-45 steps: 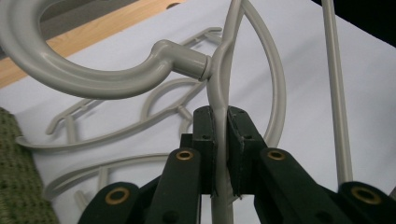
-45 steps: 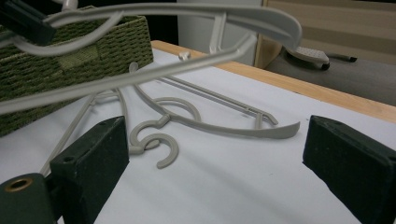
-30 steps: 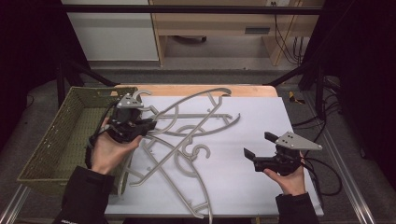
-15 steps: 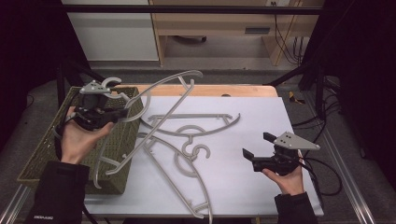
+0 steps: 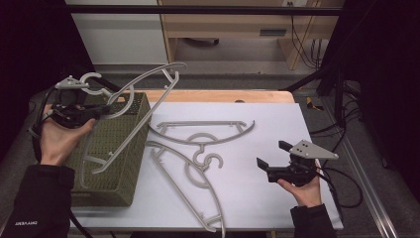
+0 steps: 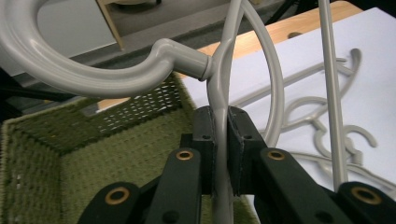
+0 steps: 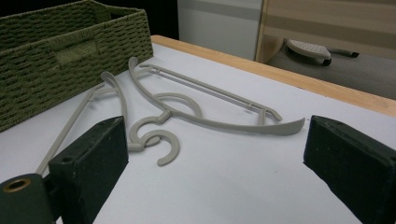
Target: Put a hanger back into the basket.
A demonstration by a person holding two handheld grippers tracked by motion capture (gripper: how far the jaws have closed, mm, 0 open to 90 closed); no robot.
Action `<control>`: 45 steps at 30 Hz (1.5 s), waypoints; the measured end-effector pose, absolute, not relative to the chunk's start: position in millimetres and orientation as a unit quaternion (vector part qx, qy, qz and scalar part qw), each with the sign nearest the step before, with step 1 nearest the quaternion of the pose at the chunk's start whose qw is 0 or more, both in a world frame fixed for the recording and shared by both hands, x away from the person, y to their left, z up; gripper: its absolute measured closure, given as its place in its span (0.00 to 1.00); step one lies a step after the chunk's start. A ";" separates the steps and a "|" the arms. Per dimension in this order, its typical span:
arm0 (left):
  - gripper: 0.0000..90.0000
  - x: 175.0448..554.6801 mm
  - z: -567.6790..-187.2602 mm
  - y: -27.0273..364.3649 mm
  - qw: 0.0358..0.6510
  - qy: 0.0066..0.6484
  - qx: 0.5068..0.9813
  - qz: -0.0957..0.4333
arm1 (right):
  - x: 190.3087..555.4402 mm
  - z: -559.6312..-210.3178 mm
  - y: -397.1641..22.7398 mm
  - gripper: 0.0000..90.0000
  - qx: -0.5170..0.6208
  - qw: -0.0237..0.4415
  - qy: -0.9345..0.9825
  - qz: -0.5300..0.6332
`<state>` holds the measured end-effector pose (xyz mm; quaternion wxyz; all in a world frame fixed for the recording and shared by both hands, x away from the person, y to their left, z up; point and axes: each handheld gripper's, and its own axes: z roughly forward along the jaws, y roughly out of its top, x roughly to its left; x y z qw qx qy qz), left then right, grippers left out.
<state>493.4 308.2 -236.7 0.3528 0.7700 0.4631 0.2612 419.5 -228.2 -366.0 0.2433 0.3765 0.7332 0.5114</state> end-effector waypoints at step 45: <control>0.92 520.7 -302.3 419.4 0.248 0.504 0.769 0.307 | 423.8 -370.6 -223.0 0.07 0.381 0.244 0.738 0.500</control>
